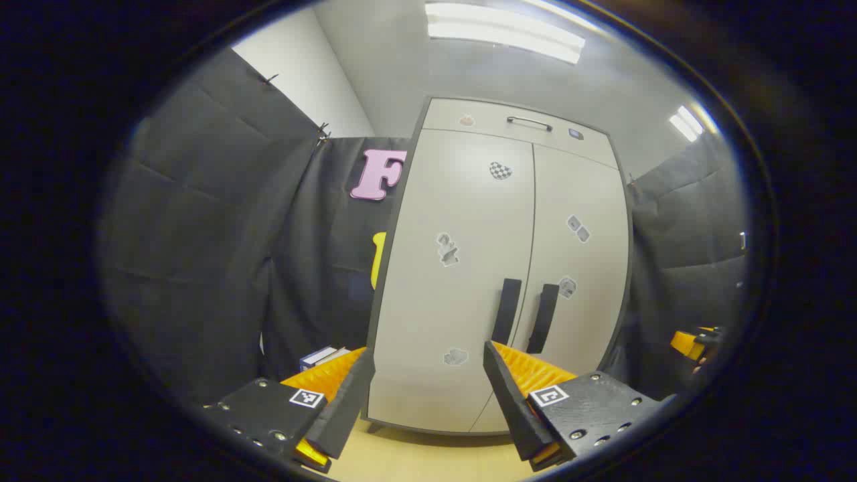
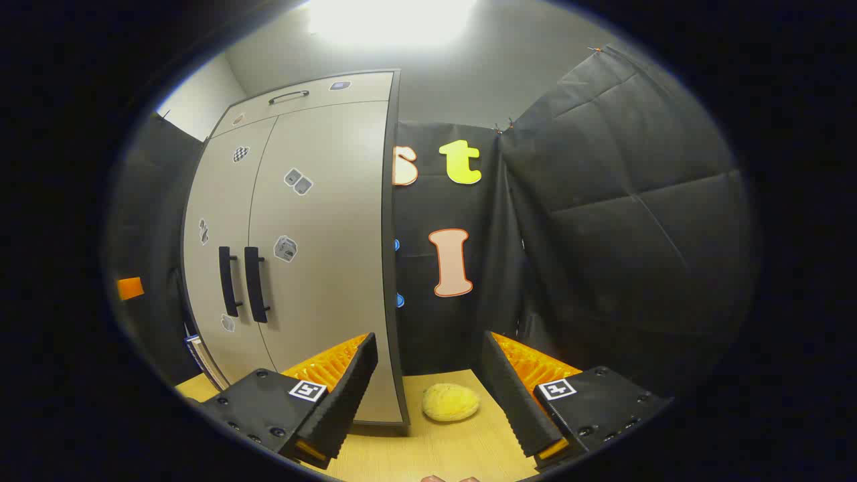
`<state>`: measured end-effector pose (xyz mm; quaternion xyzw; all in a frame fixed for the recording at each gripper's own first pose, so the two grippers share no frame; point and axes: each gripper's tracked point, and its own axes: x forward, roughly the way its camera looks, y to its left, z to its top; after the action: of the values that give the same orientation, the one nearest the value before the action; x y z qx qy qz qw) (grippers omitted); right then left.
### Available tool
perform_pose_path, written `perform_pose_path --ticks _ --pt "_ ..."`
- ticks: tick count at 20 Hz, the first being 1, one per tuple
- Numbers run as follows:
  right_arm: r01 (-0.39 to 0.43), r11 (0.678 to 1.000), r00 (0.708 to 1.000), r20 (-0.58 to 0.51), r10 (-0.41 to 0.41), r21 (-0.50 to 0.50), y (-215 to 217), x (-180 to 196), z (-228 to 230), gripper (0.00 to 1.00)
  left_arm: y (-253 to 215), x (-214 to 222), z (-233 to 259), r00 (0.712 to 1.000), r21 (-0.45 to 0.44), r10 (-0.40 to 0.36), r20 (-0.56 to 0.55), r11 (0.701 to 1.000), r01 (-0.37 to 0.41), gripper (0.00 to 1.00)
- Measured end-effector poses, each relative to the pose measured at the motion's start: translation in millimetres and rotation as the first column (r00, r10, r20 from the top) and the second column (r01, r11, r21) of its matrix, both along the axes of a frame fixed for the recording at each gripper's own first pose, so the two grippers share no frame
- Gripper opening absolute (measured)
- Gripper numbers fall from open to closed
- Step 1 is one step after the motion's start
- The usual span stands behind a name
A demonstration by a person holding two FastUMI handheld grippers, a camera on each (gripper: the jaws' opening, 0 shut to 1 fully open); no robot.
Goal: Open the right door of the double-door shoe cabinet with the right hand, and open the left door with the left hand.
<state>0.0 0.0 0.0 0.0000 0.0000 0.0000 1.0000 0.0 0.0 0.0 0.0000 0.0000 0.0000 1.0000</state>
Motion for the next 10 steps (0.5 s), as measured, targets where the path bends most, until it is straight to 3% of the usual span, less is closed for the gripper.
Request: perform_pose_path --ticks 1,2,3,5,6,10 --pt "-0.008 1.000 1.000 -0.002 0.008 -0.004 -2.0 0.4 -0.9 0.94 -0.5 -0.9 0.5 1.000 0.000 0.009 0.002 1.000 -0.009 0.95" --pt "-0.015 1.000 1.000 -0.007 0.015 -0.007 -4.3 0.7 -1.6 0.99 -1.8 -2.3 0.0 1.000 -0.001 0.016 0.002 1.000 -0.016 0.95" --pt "-0.021 1.000 1.000 -0.012 0.021 -0.008 -6.9 1.4 -3.9 0.94 -3.7 -2.4 -0.7 1.000 -0.003 0.025 0.001 1.000 -0.025 0.95" --pt "-0.039 0.999 0.999 -0.021 0.038 -0.010 -10.3 2.4 -7.1 0.99 -6.3 -3.8 -2.2 0.999 -0.008 0.041 -0.004 0.999 -0.041 0.95" --pt "-0.049 0.999 0.999 -0.022 0.048 -0.014 -12.6 3.1 -8.5 0.94 -8.6 -4.8 -1.8 0.999 -0.009 0.051 -0.005 0.999 -0.051 0.95" --pt "-0.098 0.995 0.995 -0.036 0.097 -0.021 -20.1 8.2 -15.4 0.94 -19.1 -17.3 -0.1 0.996 -0.004 0.086 -0.013 0.996 -0.086 0.95"
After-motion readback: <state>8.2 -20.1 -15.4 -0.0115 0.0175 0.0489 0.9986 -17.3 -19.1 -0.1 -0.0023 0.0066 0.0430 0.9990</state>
